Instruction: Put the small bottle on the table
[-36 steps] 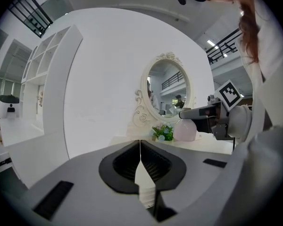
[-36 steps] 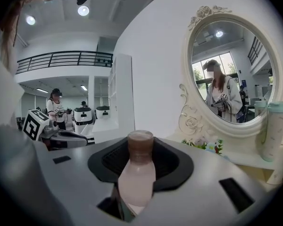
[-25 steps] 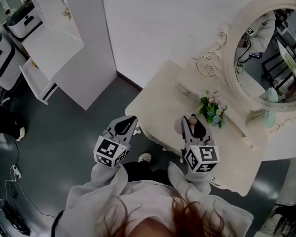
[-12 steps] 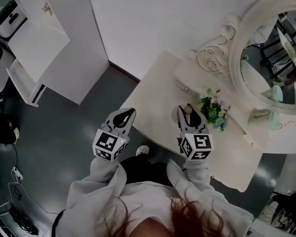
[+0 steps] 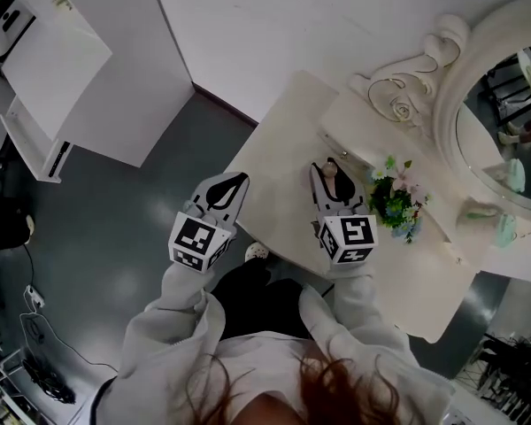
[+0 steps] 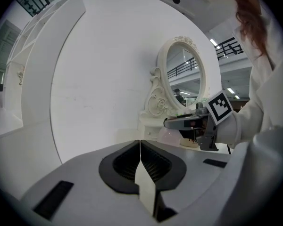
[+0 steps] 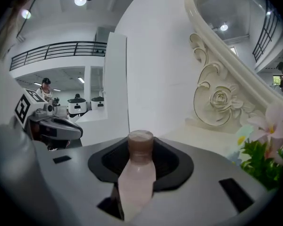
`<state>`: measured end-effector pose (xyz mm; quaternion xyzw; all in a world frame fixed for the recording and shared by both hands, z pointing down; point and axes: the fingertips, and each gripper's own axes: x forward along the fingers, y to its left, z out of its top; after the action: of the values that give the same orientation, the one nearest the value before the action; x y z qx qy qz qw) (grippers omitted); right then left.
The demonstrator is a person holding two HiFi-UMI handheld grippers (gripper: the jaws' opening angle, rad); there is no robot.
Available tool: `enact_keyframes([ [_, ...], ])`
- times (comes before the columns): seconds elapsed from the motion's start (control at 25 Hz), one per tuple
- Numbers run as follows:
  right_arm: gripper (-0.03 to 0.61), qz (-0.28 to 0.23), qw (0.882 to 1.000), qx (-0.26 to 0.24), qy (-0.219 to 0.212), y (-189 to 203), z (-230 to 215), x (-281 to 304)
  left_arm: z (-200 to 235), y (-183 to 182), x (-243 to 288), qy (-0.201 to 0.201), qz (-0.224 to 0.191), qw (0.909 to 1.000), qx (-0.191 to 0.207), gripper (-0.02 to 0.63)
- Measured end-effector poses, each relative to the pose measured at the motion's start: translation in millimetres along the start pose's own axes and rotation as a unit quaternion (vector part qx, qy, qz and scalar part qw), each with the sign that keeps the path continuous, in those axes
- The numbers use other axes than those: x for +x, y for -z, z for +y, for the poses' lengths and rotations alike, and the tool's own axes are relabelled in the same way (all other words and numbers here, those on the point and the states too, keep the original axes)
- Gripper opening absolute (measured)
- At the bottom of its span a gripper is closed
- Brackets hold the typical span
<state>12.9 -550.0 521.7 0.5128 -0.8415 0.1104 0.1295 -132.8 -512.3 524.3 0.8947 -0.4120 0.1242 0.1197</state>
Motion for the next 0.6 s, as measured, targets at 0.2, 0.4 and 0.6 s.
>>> enact_keyframes([
  [0.2, 0.153, 0.007, 1.000, 0.002, -0.004, 14.4, -3.4, 23.2, 4.3, 10.5, 11.7, 0.003, 0.013, 0.9999, -0.007, 0.018],
  [0.4, 0.153, 0.012, 1.000, -0.011, -0.003, 26.2, -5.0, 41.6, 7.5, 22.0, 18.9, 0.000, 0.024, 0.9996, -0.016, 0.018],
  [0.6, 0.153, 0.009, 1.000, -0.023, -0.003, 32.8, -1.5, 49.8, 8.7, 27.3, 23.3, -0.007, 0.024, 0.9993, -0.028, 0.018],
])
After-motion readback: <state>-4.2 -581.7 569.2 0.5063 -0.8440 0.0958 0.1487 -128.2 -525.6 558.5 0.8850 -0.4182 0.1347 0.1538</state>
